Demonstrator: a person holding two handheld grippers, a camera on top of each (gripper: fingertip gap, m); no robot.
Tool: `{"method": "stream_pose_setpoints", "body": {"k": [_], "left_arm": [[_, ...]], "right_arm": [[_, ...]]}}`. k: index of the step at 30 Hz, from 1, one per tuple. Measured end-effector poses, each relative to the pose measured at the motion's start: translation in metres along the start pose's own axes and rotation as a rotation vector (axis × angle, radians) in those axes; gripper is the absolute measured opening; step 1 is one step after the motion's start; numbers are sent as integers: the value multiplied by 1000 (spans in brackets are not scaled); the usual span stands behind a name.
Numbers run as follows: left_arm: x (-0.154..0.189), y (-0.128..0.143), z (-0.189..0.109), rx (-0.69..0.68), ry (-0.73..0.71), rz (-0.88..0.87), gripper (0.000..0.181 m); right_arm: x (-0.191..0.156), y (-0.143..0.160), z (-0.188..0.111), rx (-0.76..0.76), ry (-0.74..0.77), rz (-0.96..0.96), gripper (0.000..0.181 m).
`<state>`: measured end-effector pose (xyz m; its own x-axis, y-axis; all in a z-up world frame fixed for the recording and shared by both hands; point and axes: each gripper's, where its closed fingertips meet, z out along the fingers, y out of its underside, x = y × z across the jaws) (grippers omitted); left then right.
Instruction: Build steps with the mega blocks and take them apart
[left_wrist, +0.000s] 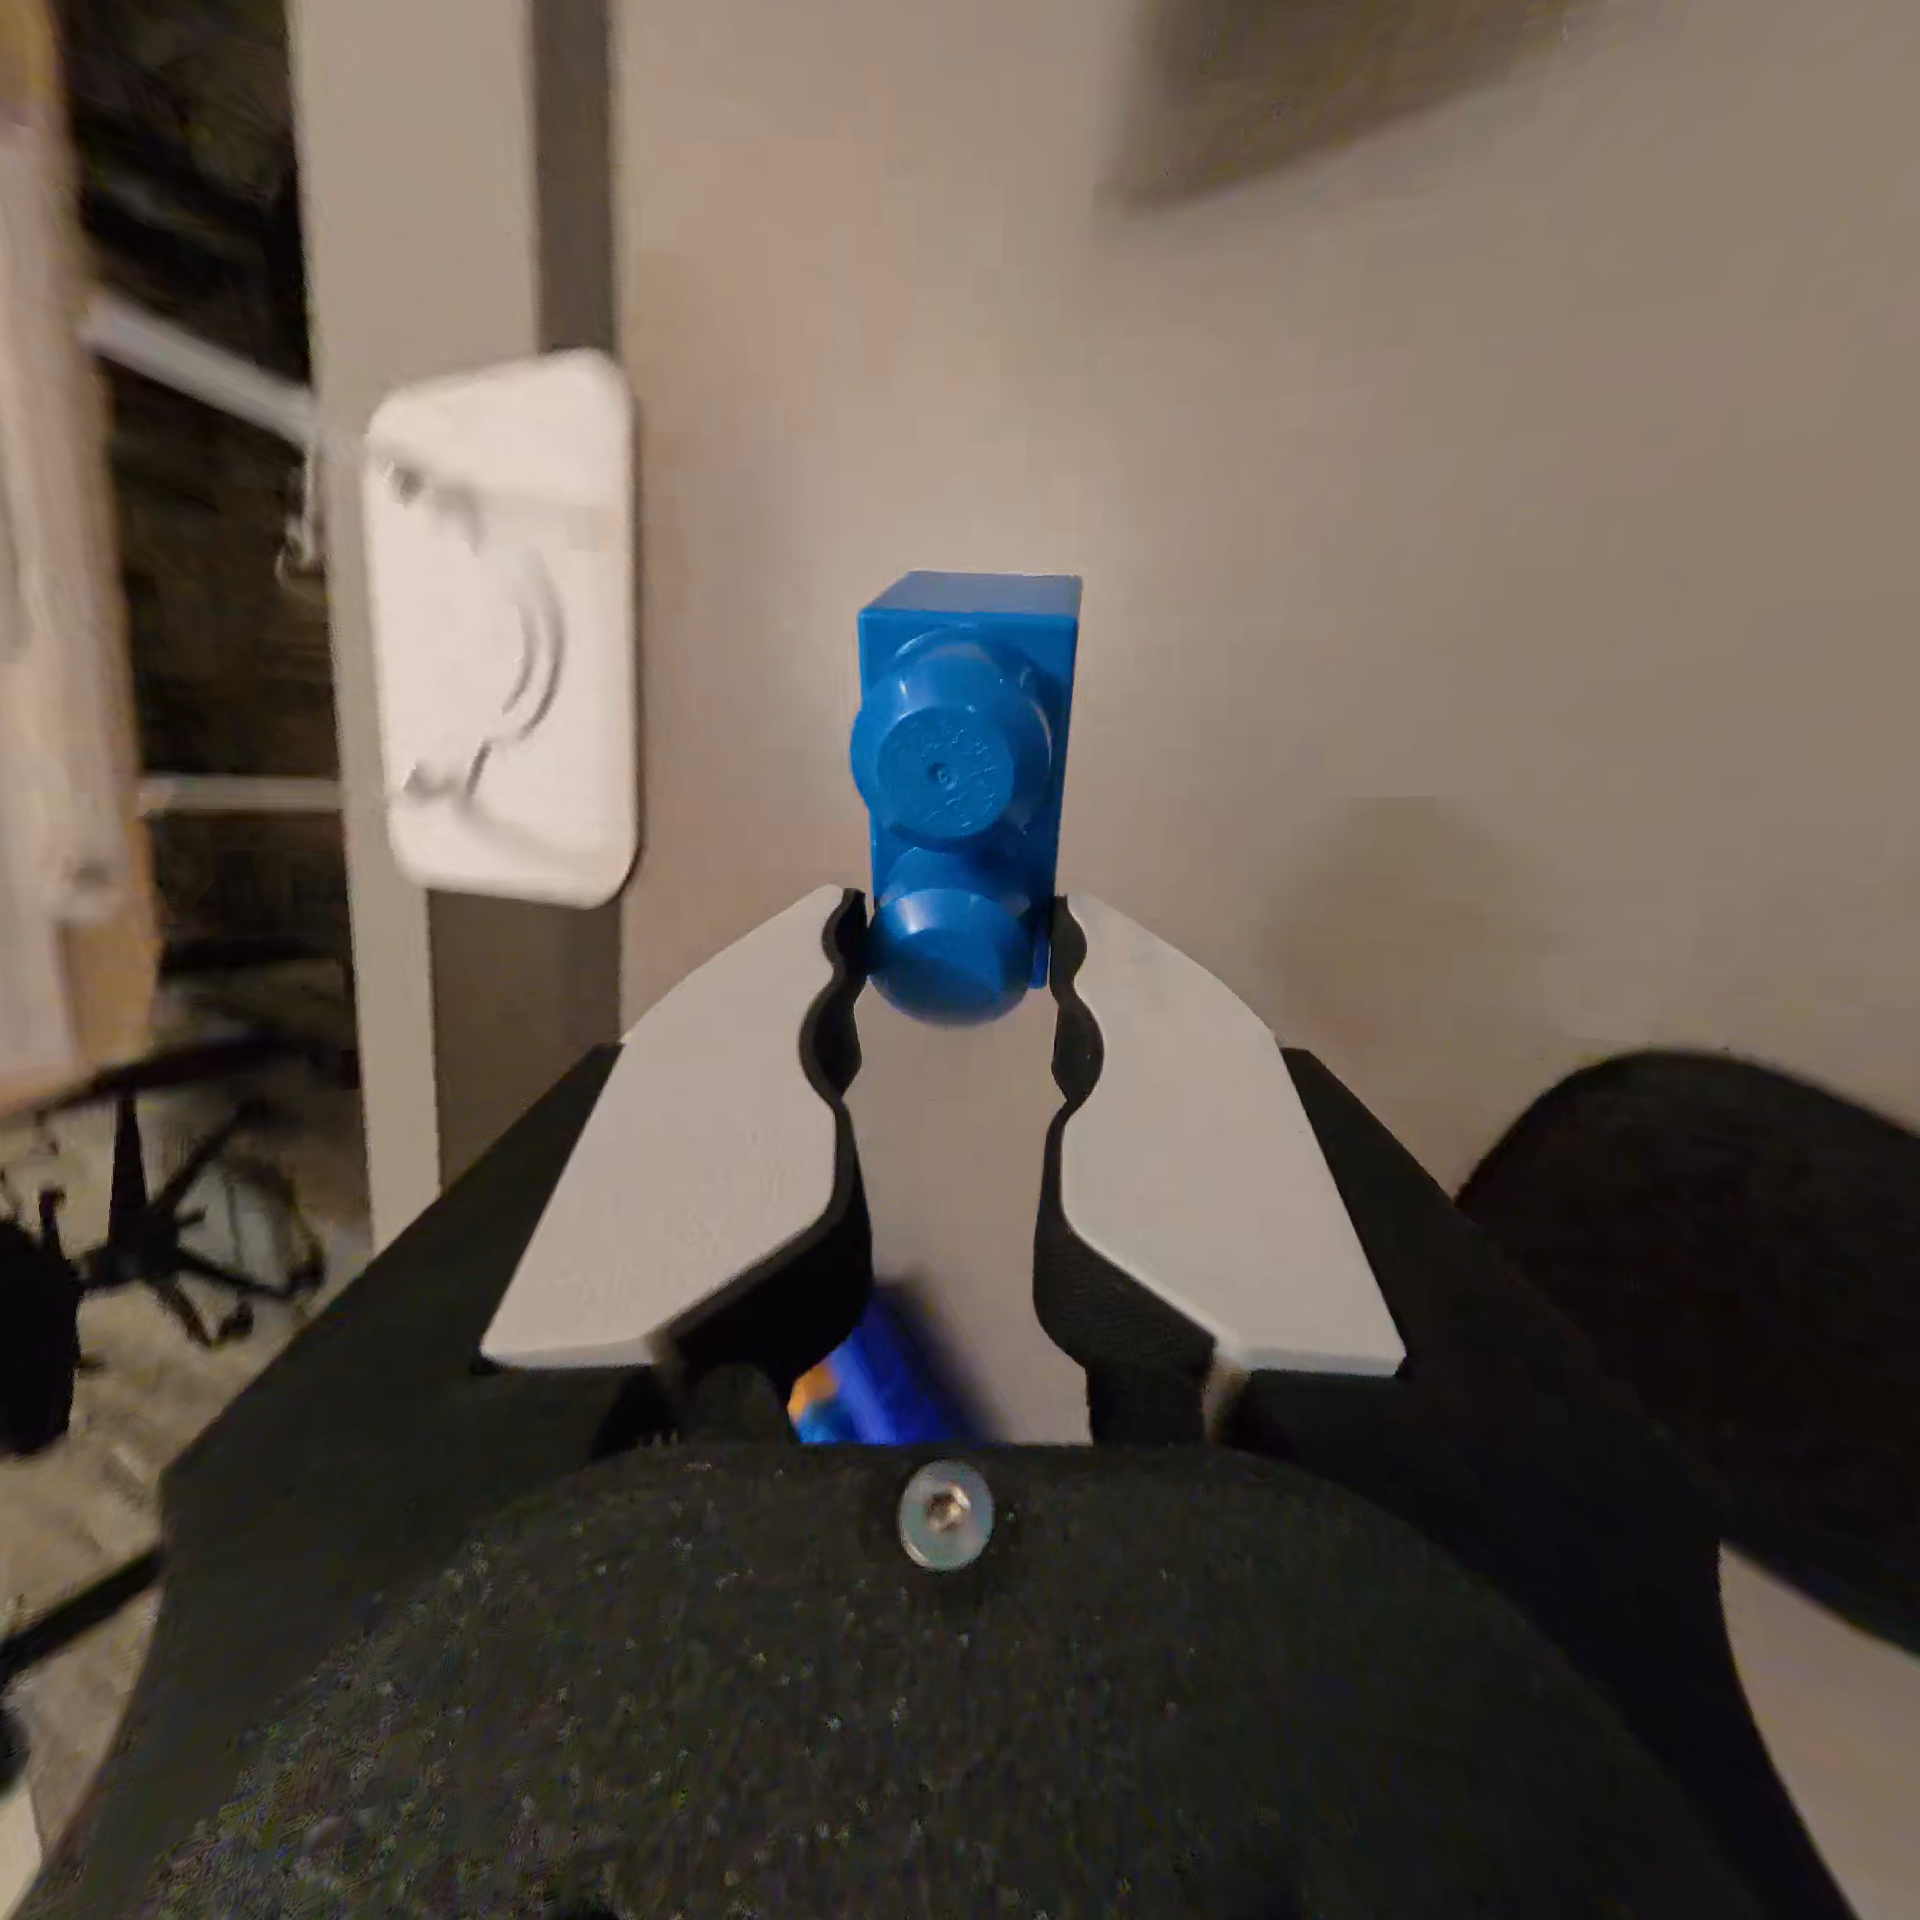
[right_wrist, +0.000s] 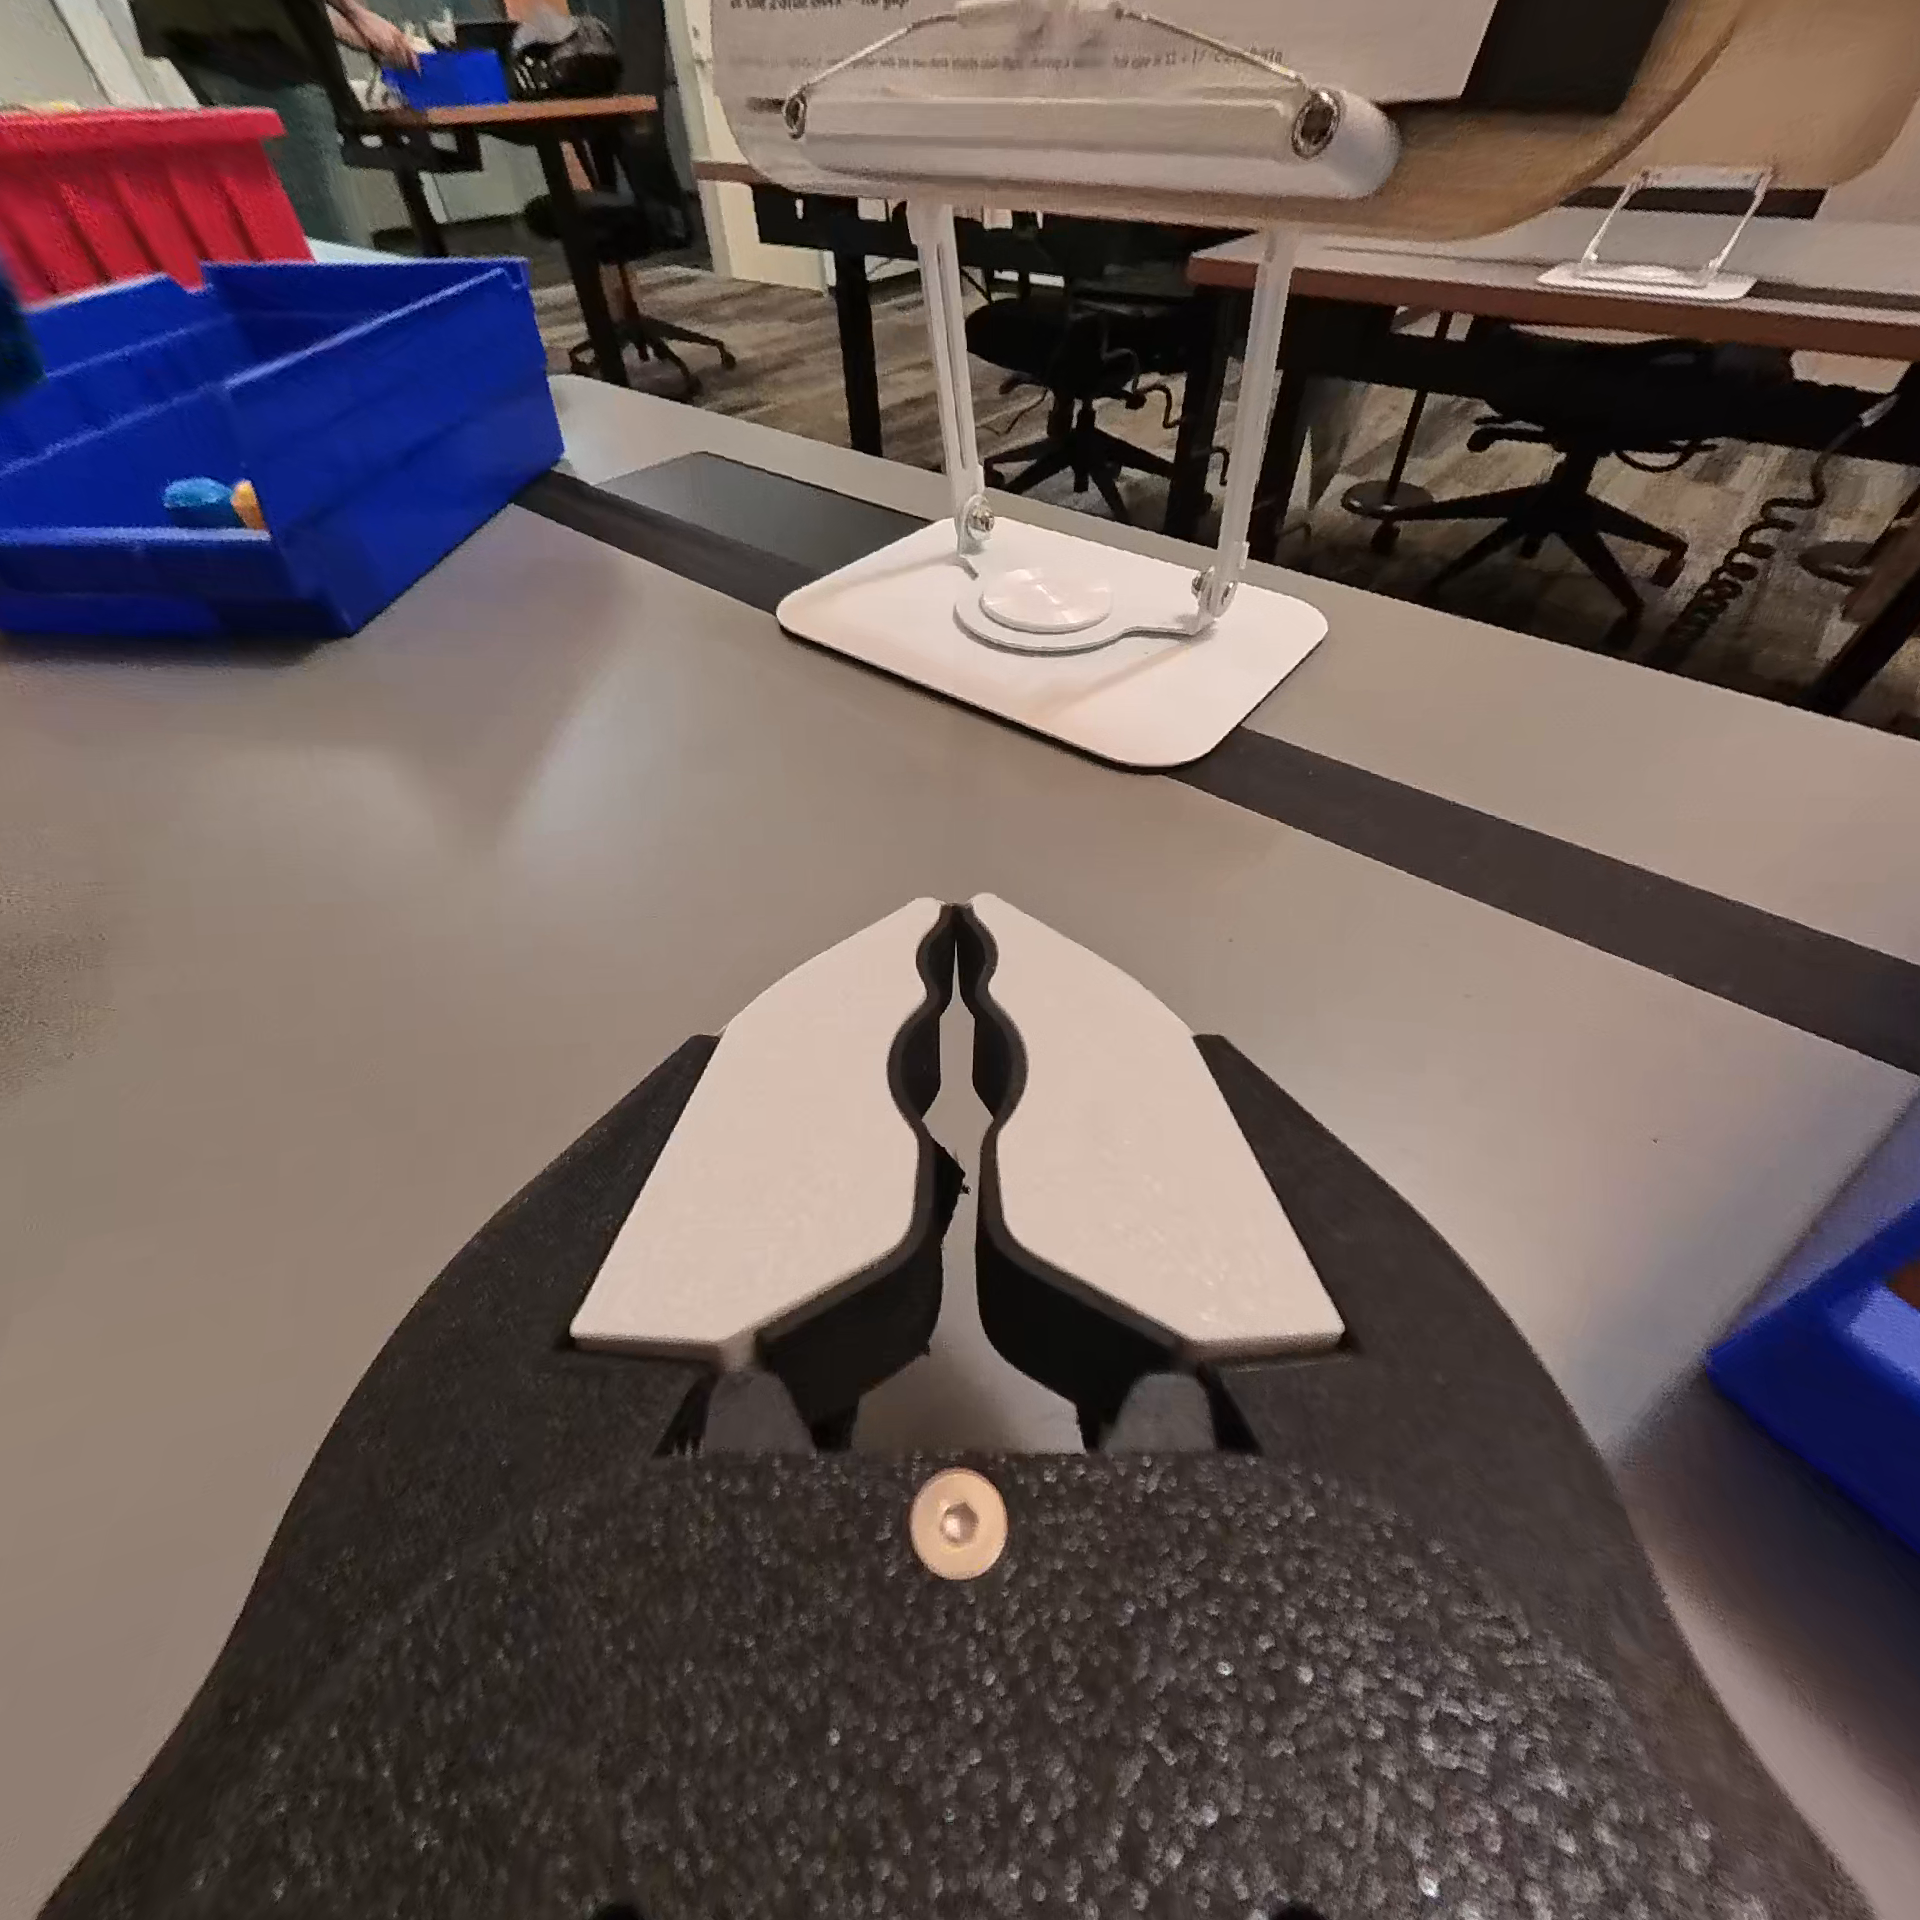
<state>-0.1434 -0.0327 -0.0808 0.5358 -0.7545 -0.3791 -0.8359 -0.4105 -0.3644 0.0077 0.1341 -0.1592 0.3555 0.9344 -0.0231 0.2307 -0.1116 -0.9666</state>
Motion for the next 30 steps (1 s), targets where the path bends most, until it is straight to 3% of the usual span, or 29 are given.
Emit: {"method": "stream_pose_setpoints", "body": {"k": [3, 5, 8, 14, 23, 30], "left_arm": [[50, -46, 33, 31, 114, 73, 34], [77, -60, 56, 9, 176, 108, 34], [101, -61, 84, -58, 204, 171, 34], [136, -55, 111, -98, 309, 140, 34], [138, -55, 112, -57, 327, 98, 34], [135, -61, 93, 67, 388, -9, 42]], "right_arm": [[0, -2, -1, 8, 6, -11, 0], [0, -1, -1, 8, 11, -18, 0], [0, 1, -1, 5, 4, -10, 0], [-6, -2, 0, 11, -17, -17, 0], [-9, -2, -1, 7, -28, -20, 0], [-11, 0, 0, 0, -34, -26, 0]]}}
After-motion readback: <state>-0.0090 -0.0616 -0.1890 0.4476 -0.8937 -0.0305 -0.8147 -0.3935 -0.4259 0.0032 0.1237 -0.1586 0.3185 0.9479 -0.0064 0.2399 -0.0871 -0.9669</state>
